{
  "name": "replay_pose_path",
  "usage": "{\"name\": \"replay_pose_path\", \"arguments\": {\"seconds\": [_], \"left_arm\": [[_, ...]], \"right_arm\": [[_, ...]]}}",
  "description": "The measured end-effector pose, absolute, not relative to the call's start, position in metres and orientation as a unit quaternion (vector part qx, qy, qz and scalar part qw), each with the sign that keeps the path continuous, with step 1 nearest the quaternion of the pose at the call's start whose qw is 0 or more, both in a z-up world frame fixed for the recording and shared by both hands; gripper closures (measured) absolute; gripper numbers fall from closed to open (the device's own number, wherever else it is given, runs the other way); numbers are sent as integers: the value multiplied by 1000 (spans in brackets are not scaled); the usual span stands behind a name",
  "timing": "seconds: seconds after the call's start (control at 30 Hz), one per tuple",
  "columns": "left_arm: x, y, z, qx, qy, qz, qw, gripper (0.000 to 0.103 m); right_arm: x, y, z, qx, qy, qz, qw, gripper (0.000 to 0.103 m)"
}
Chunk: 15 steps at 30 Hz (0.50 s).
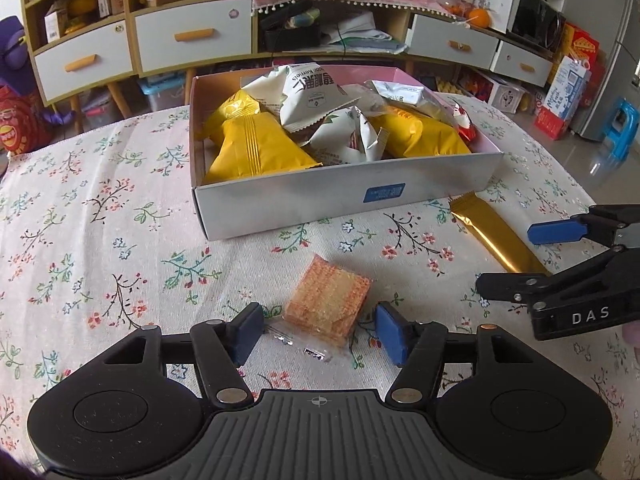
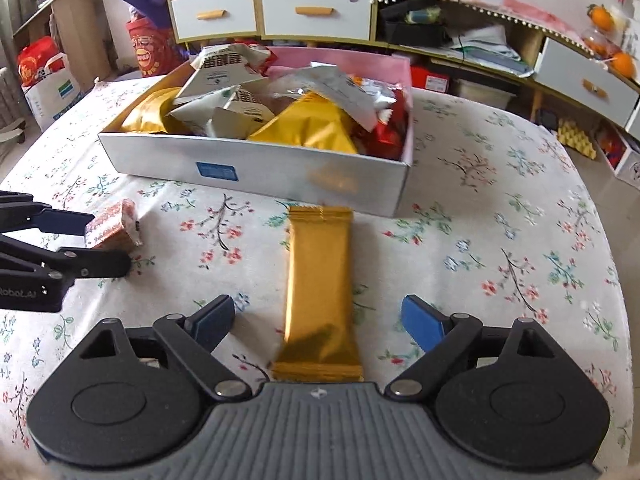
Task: Organize snacks
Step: 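Grasp the orange wafer cake with the left tool while the right grasps the gold bar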
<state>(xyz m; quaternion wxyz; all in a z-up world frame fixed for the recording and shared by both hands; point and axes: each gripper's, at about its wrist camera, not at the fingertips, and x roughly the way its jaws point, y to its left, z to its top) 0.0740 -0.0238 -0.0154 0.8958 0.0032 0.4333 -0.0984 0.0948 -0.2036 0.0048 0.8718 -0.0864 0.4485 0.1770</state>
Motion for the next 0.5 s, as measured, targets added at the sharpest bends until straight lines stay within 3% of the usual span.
{"name": "replay_pose_path", "arguments": {"seconds": [0.17, 0.3, 0.5], "left_arm": [[75, -28, -16, 2, 429, -97, 898, 50], [74, -29, -15, -5, 428, -98, 899, 56], [74, -32, -14, -4, 426, -93, 900, 58]], "right_arm": [[96, -198, 6, -85, 443, 178, 874, 23], [96, -194, 9, -86, 441, 185, 874, 38], [95, -194, 11, -85, 441, 188, 874, 60]]}}
